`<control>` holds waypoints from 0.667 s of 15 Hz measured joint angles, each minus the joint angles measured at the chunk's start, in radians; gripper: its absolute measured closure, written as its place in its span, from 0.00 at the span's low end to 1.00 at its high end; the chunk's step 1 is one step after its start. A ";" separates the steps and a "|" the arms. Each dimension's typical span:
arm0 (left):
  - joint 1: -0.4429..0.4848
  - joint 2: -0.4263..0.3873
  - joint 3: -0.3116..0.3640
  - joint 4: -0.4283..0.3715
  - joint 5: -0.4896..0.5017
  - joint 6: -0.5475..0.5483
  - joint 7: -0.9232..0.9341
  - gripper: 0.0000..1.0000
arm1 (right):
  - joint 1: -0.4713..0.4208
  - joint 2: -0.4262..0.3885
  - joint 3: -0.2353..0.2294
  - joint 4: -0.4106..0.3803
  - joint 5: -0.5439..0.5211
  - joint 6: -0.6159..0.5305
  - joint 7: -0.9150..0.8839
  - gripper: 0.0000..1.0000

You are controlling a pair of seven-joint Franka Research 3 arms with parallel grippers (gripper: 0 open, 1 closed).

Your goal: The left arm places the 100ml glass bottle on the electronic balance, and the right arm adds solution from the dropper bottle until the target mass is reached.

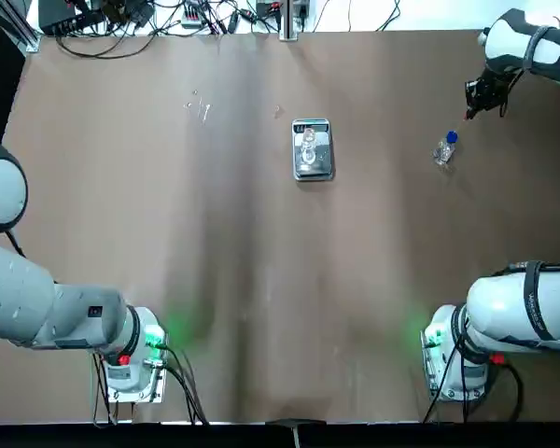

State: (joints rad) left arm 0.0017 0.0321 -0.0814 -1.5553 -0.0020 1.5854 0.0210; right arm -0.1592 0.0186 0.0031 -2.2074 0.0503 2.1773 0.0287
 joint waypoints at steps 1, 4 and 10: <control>0.000 0.000 0.000 0.000 0.000 0.000 0.000 0.00 | 0.000 0.002 0.000 0.000 -0.001 0.000 0.000 0.94; 0.000 0.000 0.000 0.000 0.000 0.000 0.000 0.00 | 0.000 0.005 0.001 0.000 -0.011 0.000 0.000 0.94; 0.000 0.000 0.000 0.000 0.000 0.000 0.000 0.00 | 0.006 0.005 0.003 0.000 -0.016 0.000 0.000 0.94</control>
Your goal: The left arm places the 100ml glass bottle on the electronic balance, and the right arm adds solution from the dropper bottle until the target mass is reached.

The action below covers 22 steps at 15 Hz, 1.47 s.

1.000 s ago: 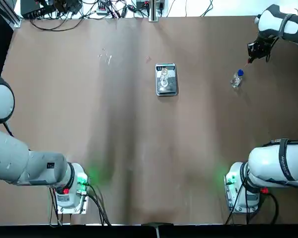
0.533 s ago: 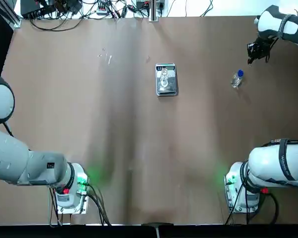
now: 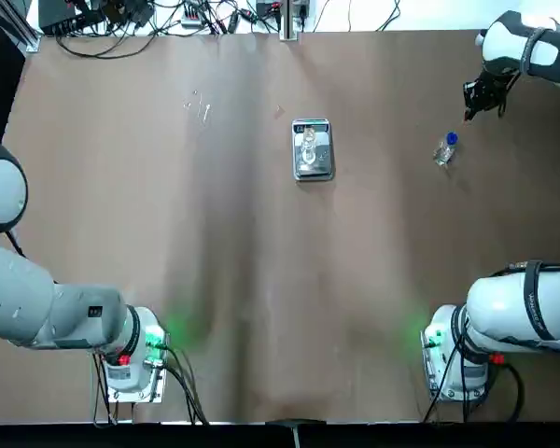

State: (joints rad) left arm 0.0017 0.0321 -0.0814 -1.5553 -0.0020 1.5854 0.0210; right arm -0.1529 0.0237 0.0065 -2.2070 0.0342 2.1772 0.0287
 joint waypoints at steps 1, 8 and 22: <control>0.000 0.000 0.000 0.000 0.000 0.000 0.000 0.00 | 0.000 0.000 0.000 0.000 0.000 -0.001 0.000 0.94; 0.000 0.000 0.000 0.000 0.000 0.000 0.000 0.00 | 0.001 0.000 0.000 0.007 -0.001 -0.042 0.000 0.94; 0.000 0.000 0.000 0.000 0.000 0.000 0.000 0.00 | 0.017 0.001 0.005 0.010 -0.017 -0.030 0.003 0.94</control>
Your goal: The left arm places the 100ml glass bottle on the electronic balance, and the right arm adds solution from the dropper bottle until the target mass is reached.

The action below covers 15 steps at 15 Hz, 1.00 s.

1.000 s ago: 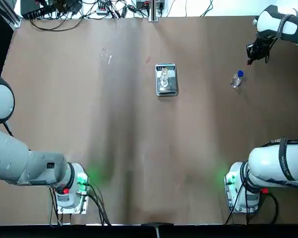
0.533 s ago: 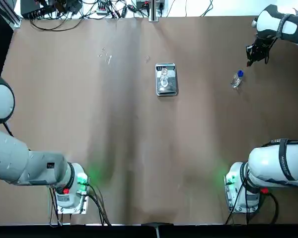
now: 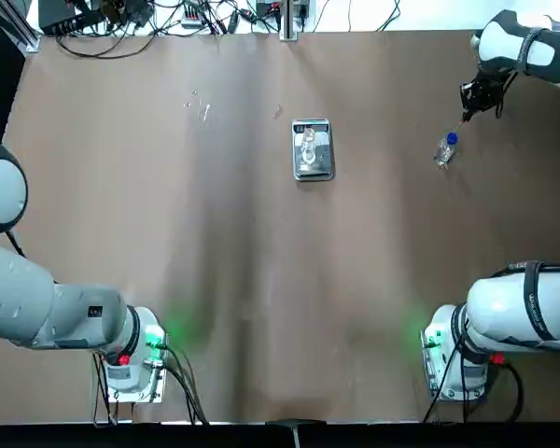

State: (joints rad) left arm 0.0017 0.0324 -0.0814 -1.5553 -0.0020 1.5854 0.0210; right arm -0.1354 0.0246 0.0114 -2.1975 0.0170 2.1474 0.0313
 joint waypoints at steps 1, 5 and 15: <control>0.000 0.000 0.000 0.000 0.000 0.000 0.000 0.00 | 0.000 0.000 -0.001 0.000 -0.002 0.005 0.000 0.94; 0.000 0.000 0.000 0.000 0.000 0.000 0.000 0.00 | -0.001 0.001 -0.003 0.000 -0.004 0.005 0.000 0.94; 0.000 0.000 0.000 0.000 0.000 0.000 0.000 0.00 | 0.007 0.000 -0.001 0.000 -0.016 -0.013 0.000 0.94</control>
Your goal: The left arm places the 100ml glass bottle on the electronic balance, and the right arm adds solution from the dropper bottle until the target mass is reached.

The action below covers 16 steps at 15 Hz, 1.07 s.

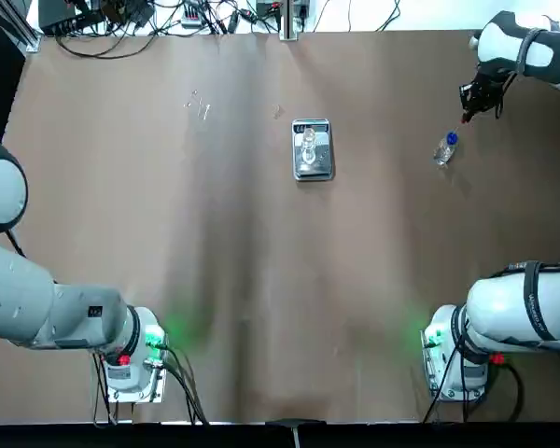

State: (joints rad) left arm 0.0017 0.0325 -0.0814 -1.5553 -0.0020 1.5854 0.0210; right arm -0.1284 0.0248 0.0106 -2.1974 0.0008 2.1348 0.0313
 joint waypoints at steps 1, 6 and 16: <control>0.000 0.000 0.000 0.000 0.000 0.000 0.000 0.00 | 0.000 0.000 0.000 0.000 -0.003 -0.001 0.000 0.94; 0.000 0.000 0.000 0.000 0.000 0.000 0.000 0.00 | 0.000 -0.001 0.000 0.004 -0.004 -0.028 0.000 0.94; 0.000 0.000 0.000 0.000 0.000 0.000 0.000 0.00 | 0.000 -0.001 -0.001 0.006 -0.012 -0.048 0.001 0.94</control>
State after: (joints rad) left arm 0.0017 0.0326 -0.0814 -1.5553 -0.0020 1.5854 0.0210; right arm -0.1283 0.0242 0.0092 -2.1912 -0.0115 2.0870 0.0319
